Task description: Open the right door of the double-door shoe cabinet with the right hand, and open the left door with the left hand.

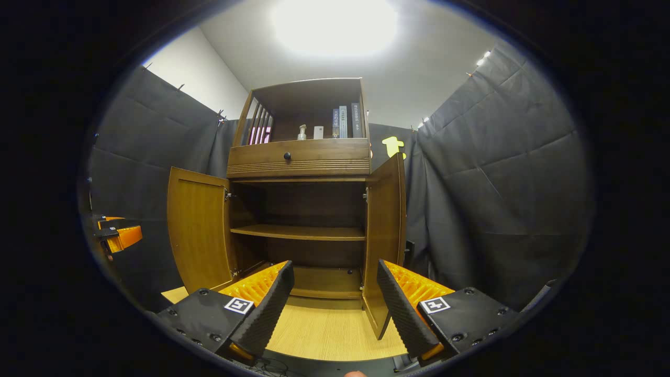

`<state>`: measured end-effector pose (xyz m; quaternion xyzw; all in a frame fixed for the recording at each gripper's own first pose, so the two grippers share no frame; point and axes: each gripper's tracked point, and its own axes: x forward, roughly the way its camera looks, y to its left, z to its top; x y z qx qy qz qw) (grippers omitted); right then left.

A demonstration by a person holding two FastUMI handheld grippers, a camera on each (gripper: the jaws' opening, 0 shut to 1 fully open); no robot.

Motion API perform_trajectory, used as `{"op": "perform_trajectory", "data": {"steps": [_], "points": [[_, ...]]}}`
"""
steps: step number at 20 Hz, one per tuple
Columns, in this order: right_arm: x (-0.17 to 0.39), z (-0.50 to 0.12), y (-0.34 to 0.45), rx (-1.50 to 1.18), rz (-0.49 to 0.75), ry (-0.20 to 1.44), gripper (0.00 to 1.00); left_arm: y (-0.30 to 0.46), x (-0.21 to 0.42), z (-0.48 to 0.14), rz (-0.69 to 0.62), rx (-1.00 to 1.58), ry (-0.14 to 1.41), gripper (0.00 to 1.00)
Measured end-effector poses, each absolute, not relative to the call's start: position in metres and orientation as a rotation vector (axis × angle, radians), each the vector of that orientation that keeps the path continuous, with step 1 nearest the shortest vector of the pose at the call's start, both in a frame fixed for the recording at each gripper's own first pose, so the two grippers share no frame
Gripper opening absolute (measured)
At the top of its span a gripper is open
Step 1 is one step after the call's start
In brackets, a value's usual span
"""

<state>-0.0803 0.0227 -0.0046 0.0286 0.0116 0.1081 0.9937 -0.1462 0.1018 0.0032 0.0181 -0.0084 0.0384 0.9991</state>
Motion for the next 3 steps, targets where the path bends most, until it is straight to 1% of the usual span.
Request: {"op": "perform_trajectory", "data": {"steps": [3], "points": [[-0.0781,-0.0036,0.0213,0.054,0.216,0.021,0.96,0.0974,-0.1454,0.0048,0.069,0.030,-0.021,0.98]]}}
